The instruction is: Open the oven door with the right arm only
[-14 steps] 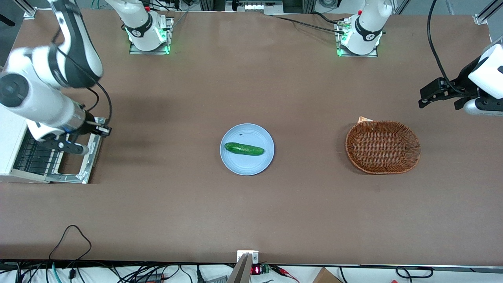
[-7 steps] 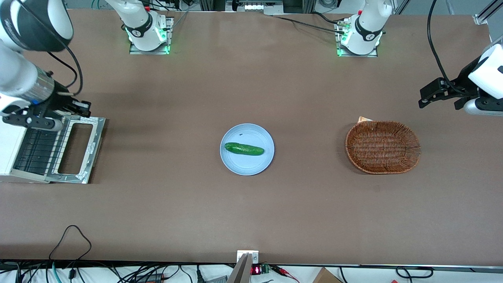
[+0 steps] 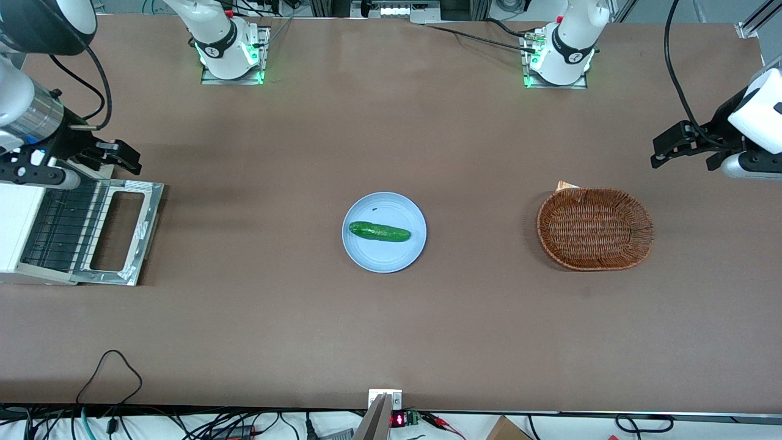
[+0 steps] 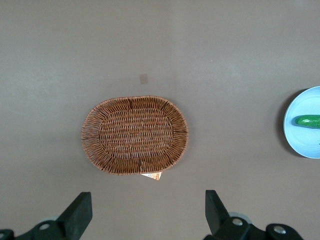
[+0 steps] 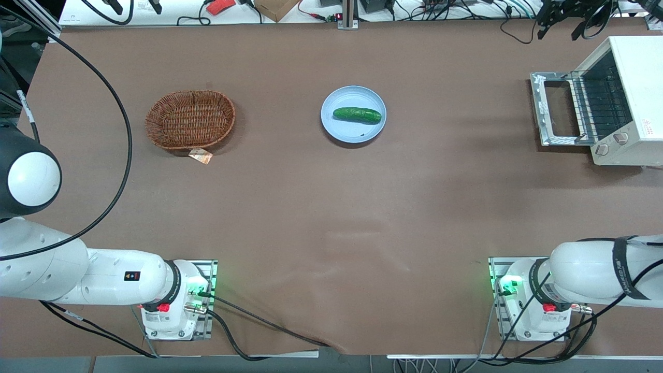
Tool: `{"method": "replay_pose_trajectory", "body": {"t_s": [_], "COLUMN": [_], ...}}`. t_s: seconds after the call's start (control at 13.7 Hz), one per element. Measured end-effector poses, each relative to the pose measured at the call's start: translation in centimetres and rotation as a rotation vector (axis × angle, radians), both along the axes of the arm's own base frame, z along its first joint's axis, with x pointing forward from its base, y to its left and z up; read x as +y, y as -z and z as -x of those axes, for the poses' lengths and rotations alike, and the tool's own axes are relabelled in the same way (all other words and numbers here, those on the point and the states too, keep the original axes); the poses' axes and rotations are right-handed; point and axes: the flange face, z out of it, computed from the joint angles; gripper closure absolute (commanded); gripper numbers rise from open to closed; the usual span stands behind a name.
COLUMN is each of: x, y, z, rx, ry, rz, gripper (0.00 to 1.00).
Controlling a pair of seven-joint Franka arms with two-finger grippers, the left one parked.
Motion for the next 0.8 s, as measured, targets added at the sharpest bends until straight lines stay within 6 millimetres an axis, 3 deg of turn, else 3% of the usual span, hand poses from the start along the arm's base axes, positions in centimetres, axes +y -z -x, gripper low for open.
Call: {"method": "replay_pose_trajectory", "body": {"t_s": [0.51,0.8], "x": [-0.1,-0.2], "y": [-2.7,-2.7], "z": [0.4,0.3], "rx": [-0.006,-0.008], "ry": [-0.13,-0.145], "rz": [0.001,0.0], "gripper": [0.0,0.0]}}
